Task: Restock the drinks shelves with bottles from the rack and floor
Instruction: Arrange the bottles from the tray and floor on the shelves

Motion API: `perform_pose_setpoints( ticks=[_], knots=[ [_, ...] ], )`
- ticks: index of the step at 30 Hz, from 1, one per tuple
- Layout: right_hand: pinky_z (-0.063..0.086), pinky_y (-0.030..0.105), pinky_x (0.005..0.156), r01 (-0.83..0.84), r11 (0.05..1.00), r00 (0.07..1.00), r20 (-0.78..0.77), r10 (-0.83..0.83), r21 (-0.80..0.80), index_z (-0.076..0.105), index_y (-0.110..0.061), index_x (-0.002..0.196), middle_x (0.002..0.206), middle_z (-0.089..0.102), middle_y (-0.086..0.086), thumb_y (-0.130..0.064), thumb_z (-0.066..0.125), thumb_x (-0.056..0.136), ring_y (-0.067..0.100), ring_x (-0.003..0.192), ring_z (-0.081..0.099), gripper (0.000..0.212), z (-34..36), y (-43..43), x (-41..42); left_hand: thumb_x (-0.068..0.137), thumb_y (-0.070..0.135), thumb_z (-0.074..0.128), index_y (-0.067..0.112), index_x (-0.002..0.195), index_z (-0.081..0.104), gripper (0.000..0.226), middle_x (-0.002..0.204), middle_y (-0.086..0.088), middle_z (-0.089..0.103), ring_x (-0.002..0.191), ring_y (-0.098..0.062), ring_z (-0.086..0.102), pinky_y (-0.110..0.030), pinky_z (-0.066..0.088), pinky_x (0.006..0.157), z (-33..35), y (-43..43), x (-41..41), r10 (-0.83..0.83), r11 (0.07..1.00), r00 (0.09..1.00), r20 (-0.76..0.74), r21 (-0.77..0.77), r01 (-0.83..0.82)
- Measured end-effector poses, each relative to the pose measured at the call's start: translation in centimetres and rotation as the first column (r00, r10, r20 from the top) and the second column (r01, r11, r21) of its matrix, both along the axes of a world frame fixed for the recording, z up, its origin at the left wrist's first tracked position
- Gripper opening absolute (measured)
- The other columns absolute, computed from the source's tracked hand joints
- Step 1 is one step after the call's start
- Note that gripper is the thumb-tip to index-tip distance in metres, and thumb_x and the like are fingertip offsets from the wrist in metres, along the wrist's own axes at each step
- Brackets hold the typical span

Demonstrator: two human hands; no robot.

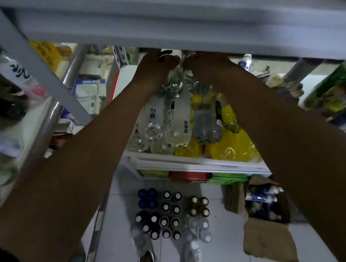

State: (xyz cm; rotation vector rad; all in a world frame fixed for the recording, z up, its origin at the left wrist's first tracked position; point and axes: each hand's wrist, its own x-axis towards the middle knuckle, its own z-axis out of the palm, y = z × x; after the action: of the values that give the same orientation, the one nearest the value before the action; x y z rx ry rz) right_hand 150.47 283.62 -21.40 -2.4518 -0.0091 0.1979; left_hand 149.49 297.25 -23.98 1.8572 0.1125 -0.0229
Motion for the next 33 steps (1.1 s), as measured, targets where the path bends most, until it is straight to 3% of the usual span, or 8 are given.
perform_pose_setpoints(
  ticks=[4,10,13,17,19,24,28,33],
  knots=[
    [0.043,0.024,0.078,0.134,0.985,0.987,0.075,-0.143,0.106,0.062,-0.011,0.109,0.116,0.065,0.009,-0.022,0.065,0.088,0.023,0.109,0.060,0.024,-0.6,-0.3,-3.2,0.092,0.025,0.059,0.022,0.139,0.050,0.048,0.129,0.002,0.062,0.113,-0.015,0.060,-0.030,0.050,0.094,0.0,-0.2,-2.7,-0.022,0.991,0.999,0.029,0.133,0.018],
    [0.052,0.045,0.092,0.208,0.940,0.967,0.089,-0.240,0.271,0.046,-0.014,0.135,0.125,0.063,0.010,-0.026,0.065,0.085,0.030,0.111,0.061,0.055,-1.3,-0.1,-8.4,0.096,0.029,0.052,0.027,0.140,0.047,0.044,0.127,0.003,0.059,0.107,-0.015,0.058,-0.025,0.039,0.081,0.5,-0.5,-6.7,-0.012,0.985,0.998,0.061,0.172,0.002],
    [0.053,0.040,0.090,0.225,0.921,0.960,0.090,-0.266,0.318,0.046,-0.016,0.136,0.122,0.064,0.007,-0.030,0.066,0.085,0.026,0.107,0.062,0.057,-1.4,-0.2,-9.5,0.097,0.033,0.052,0.027,0.144,0.043,0.049,0.132,0.003,0.057,0.105,-0.010,0.051,-0.025,0.039,0.086,0.5,-0.4,-7.7,-0.001,0.987,0.999,0.051,0.159,-0.007],
    [0.047,0.012,0.066,0.168,0.907,0.970,0.097,-0.221,0.386,0.044,-0.018,0.139,0.108,0.057,-0.008,-0.034,0.069,0.087,0.005,0.087,0.057,0.059,-2.2,-0.9,-11.2,0.096,0.037,0.052,0.030,0.148,0.038,0.055,0.140,0.002,0.054,0.120,-0.017,0.055,-0.034,0.047,0.101,0.4,-0.2,-8.6,0.014,0.993,1.000,0.003,0.113,-0.014],
    [0.044,0.013,0.062,0.152,0.905,0.971,0.113,-0.212,0.398,0.044,-0.020,0.140,0.106,0.055,-0.011,-0.041,0.064,0.090,0.001,0.087,0.058,0.058,-2.5,-1.3,-11.9,0.094,0.041,0.052,0.029,0.146,0.042,0.055,0.142,0.001,0.053,0.124,-0.019,0.054,-0.033,0.044,0.102,0.4,0.0,-9.2,0.043,0.989,0.999,0.022,0.141,-0.046],
    [0.043,0.031,0.085,0.245,0.880,0.954,0.059,-0.293,0.408,0.039,-0.008,0.144,0.127,0.059,0.008,-0.042,0.056,0.095,0.023,0.111,0.056,0.062,-2.2,-1.9,-12.5,0.093,0.063,0.042,0.017,0.144,0.044,0.068,0.143,-0.006,0.051,0.128,-0.027,0.050,-0.027,0.035,0.089,0.3,0.4,-10.5,0.146,0.961,0.988,-0.050,0.243,-0.130],
    [0.045,0.036,0.097,0.339,0.843,0.939,-0.091,-0.333,0.418,0.035,-0.001,0.147,0.141,0.051,0.017,-0.050,0.055,0.094,0.033,0.126,0.051,0.075,-0.8,-1.3,-11.5,0.086,0.071,0.051,0.018,0.142,0.048,0.078,0.138,-0.002,0.055,0.123,-0.020,0.053,-0.028,0.034,0.088,1.5,-0.4,-10.1,0.112,0.993,0.954,-0.278,0.000,-0.116],
    [0.053,0.045,0.095,0.361,0.877,0.933,-0.132,-0.336,0.317,0.056,-0.008,0.134,0.127,0.061,0.015,-0.060,0.062,0.085,0.031,0.112,0.061,0.071,-0.9,0.4,-11.9,0.085,0.055,0.064,0.013,0.138,0.048,0.070,0.092,0.006,0.054,0.075,-0.007,0.052,-0.021,0.037,0.057,1.1,-0.7,-10.8,0.128,0.985,0.946,-0.297,-0.076,-0.157]
  ],
)
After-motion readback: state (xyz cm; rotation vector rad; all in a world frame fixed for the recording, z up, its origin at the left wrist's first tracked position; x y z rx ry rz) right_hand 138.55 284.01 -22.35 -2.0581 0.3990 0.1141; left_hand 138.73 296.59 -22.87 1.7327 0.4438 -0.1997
